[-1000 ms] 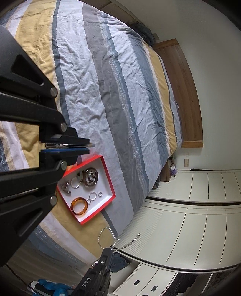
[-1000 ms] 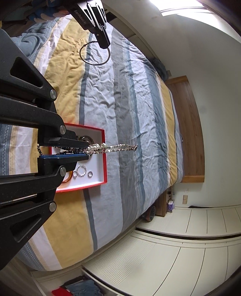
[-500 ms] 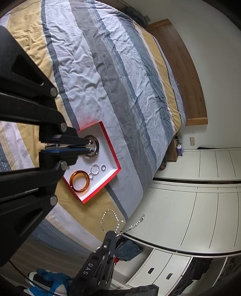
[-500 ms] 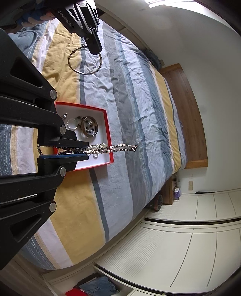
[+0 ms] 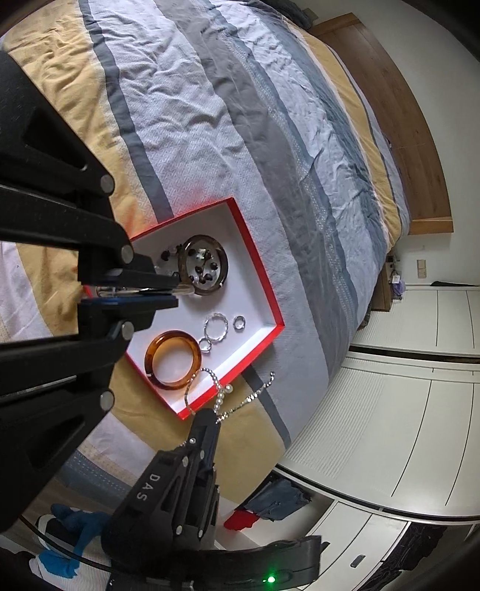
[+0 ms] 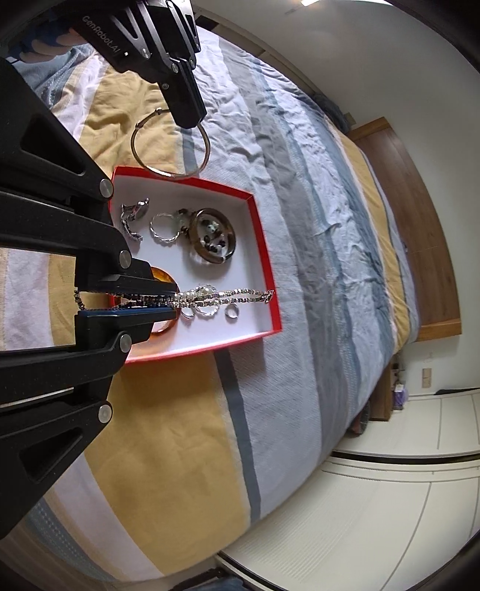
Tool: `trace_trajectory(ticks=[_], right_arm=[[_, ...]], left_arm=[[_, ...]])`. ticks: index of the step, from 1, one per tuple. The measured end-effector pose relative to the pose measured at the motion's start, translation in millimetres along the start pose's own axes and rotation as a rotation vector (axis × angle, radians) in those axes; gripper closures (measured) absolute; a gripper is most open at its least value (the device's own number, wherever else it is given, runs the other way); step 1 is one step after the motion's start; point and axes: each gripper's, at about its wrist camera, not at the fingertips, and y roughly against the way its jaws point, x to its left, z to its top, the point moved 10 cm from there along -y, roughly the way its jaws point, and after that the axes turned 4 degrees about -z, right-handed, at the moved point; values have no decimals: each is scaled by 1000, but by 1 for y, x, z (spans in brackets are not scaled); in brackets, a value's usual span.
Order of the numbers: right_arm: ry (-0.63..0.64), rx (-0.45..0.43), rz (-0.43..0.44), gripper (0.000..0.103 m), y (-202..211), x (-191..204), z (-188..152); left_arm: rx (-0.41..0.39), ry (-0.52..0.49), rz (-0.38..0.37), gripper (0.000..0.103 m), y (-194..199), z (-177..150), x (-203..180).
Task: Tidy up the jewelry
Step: 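Carry the silver hoop and chain necklaces over the red box with both tools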
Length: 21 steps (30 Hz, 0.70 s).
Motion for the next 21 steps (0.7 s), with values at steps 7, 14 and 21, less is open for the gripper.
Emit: trace_trajectory(ticks=[7,14,21], right_arm=[[8,65,16,97,-45,7,-15],[8,102,16,97,-69,5,-24],[12,123,11,95,-78,6,-31]], left_arm=[[45,15,-7,100,-39,-17,2],[65,39,-21,100,-56,-28,5],[82,66,-29,100,-66,-34,8]])
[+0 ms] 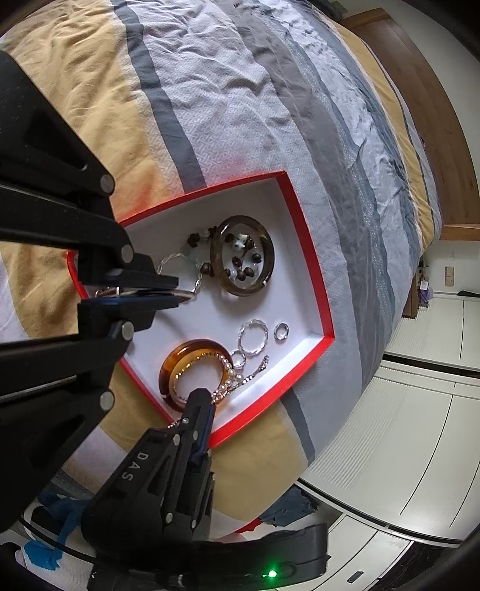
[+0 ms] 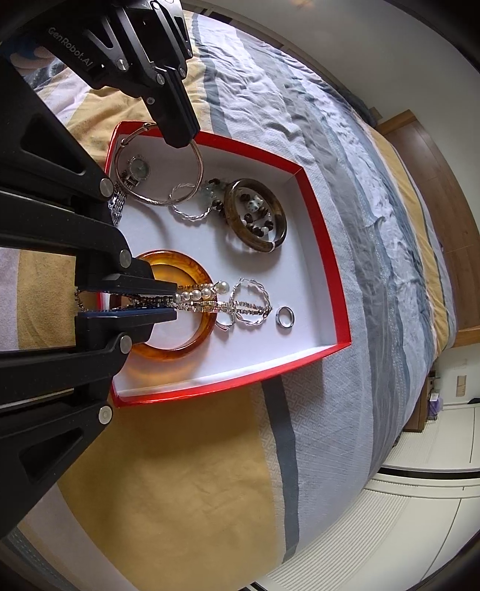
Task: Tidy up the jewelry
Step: 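Carry the silver hoop and chain necklaces over the red box with both tools, then lower the hoop and necklaces into the box and open both tools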
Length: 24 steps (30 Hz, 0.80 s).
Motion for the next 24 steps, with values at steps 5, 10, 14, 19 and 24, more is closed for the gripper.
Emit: trace_trajectory(ticks=[5,10,14,19,24], right_arm=[[2,8,-10,94,-5,-2,-3],[-11,18,-24,93,-8,-9,-6],[-11,19,-28,93,-11,-10,-7],[-8,18,-33,93,-13,-10,-6],[-6,12,-47,93,-13,-11,-6]], left_arm=[[9,13,4,100,-6,-4,2],[18,20,-3,100,-12,-6,1],[26,27,-10,100,-18,-8,1],[32,31,-6,100,-23,-9,2],[37,50,2,100,-27,-12,7]])
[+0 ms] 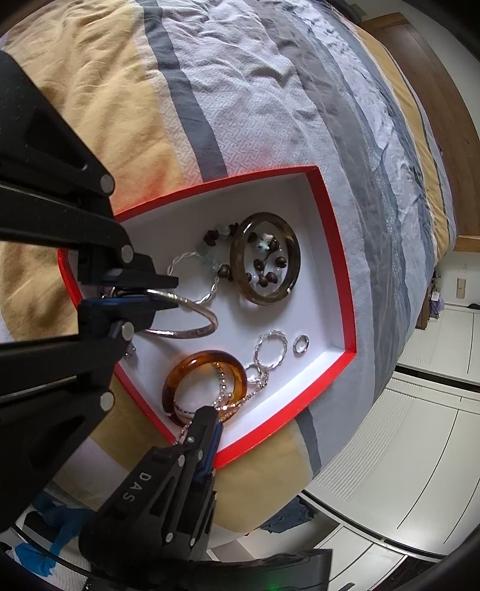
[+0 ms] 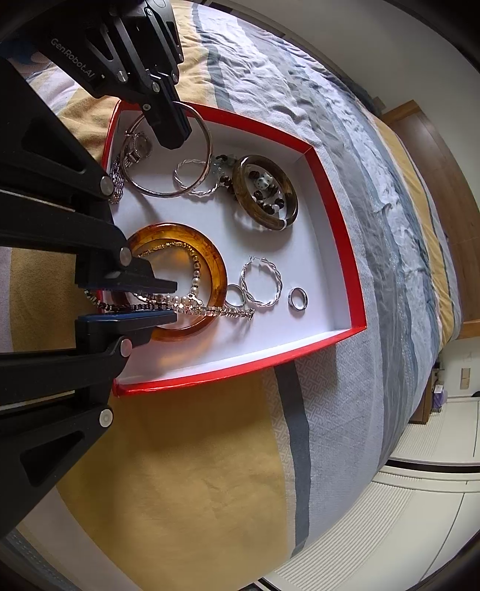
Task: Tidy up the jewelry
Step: 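Lower the hoop and necklaces into the box and open both tools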
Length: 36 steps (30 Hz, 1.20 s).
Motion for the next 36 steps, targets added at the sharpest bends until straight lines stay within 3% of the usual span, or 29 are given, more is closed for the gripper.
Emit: trace_trajectory(ticks=[5,10,17,25,29,36], right_arm=[[17,-4,-18,88,1,2,0],[43,-15,-35,72,4,8,-1],[58,-26,-61,66,10,5,-2],[43,-37,-69,63,18,-3,-3],[37,-41,-66,61,22,-4,-4],[21,-53,-54,54,29,-4,-4]], left_arm=[[-2,0,-3,98,0,-2,0],[-2,1,-4,97,0,-2,-1],[-5,0,2,88,2,-5,-2],[-13,-4,6,86,7,-7,-2],[-24,-6,8,71,11,-6,-3],[-36,-13,12,69,18,-5,-5]])
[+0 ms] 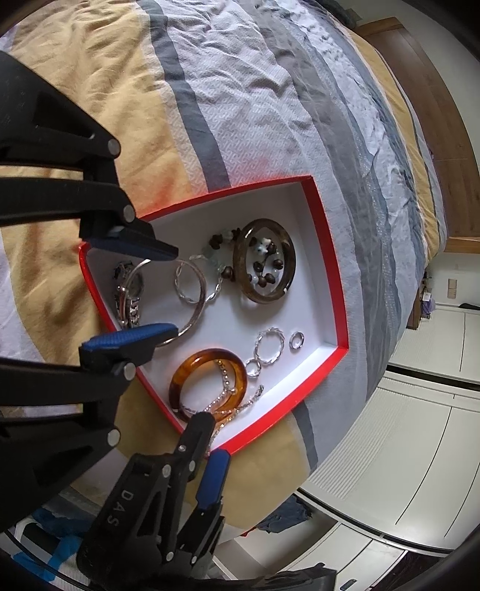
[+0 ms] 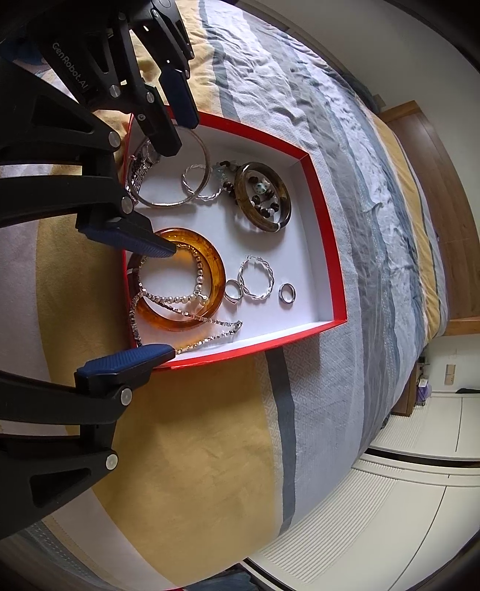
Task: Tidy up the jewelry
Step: 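Lower the hoop and necklaces into the box and open both tools, then withdraw both open tools from the red box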
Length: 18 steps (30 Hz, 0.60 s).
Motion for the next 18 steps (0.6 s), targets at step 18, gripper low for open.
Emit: trace_trajectory(ticks=[18], right_arm=[[-48,-44,2,46,36,0,3]], left_arm=[[-80,16,13,55,42,3,4]])
